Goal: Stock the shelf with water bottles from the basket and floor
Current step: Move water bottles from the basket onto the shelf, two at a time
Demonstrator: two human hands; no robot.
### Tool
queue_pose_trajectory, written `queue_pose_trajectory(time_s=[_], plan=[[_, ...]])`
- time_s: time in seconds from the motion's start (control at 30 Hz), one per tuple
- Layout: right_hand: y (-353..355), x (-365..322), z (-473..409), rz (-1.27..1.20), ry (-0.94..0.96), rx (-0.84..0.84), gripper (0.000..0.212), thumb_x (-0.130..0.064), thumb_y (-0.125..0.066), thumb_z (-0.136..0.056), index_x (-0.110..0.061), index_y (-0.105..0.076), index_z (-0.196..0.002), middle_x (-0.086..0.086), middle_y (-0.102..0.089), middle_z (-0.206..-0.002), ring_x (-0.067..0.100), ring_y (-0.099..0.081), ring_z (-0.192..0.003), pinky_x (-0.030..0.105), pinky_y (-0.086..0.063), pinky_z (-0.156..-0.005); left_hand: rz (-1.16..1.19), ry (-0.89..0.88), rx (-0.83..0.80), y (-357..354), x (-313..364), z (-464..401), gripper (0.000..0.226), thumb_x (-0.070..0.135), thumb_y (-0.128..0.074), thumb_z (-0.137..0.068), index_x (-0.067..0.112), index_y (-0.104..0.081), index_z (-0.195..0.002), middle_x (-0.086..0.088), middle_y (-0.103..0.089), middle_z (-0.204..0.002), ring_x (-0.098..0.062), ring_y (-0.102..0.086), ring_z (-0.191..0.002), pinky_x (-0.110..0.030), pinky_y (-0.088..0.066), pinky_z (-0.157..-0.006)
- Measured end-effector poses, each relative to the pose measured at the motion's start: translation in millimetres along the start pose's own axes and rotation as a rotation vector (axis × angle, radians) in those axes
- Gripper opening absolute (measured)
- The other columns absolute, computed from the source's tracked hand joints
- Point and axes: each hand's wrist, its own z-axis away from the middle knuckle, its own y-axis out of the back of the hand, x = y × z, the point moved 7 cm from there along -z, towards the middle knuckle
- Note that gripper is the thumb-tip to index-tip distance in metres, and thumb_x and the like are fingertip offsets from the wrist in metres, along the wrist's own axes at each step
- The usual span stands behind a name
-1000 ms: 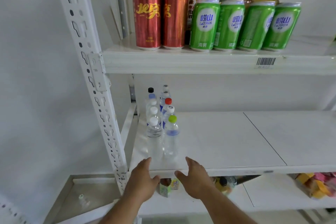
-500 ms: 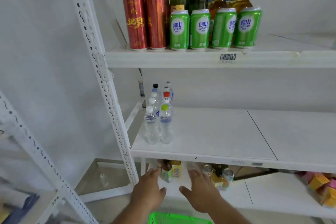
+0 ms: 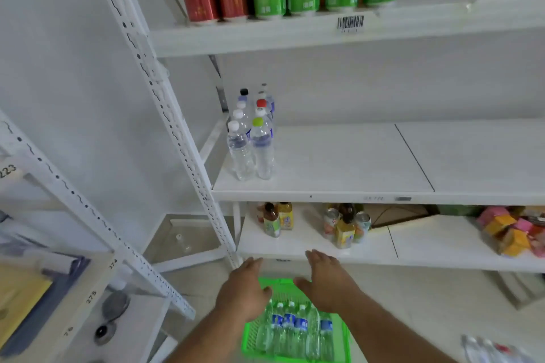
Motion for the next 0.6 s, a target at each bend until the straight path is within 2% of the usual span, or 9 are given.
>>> queue_pose_trajectory(time_s=[0.23,0.4,0.6], plan=[[-62,23,35,-0.005,-0.142,-0.102,0.075,-0.054,-0.049,-0.095,-0.01,-0.028,-0.153,0.011,-0.031,-0.159,0.028,-0.029,-0.145,0.032,-0.022,-0.116,0.05,0.028,-0.113,-55,-47,20,0.076,0.042,-0.065,-0.086,0.025,-0.032,-0.153,-0.001,-0.035,-0.159,-0.025,-0.041,-0.14,-0.034,-0.037,-0.113],[-109,33,60,0.0,-0.226,-0.189,0.074,-0.054,-0.047,-0.096,-0.012,-0.026,-0.154,0.009,-0.031,-0.159,0.027,-0.03,-0.144,0.029,-0.022,-0.114,0.059,0.067,-0.218,-97,-81,40,0.077,0.044,-0.062,-0.087,0.025,-0.028,-0.154,-0.002,-0.032,-0.16,-0.027,-0.04,-0.14,-0.034,-0.036,-0.113],[-145,40,65,-0.045,-0.291,-0.256,0.077,-0.055,-0.048,-0.095,-0.013,-0.024,-0.155,0.008,-0.03,-0.16,0.029,-0.031,-0.143,0.034,-0.027,-0.114,0.076,0.121,-0.283,-122,-103,42,0.078,0.044,-0.064,-0.085,0.025,-0.031,-0.153,-0.002,-0.037,-0.157,-0.025,-0.043,-0.138,-0.034,-0.038,-0.111]])
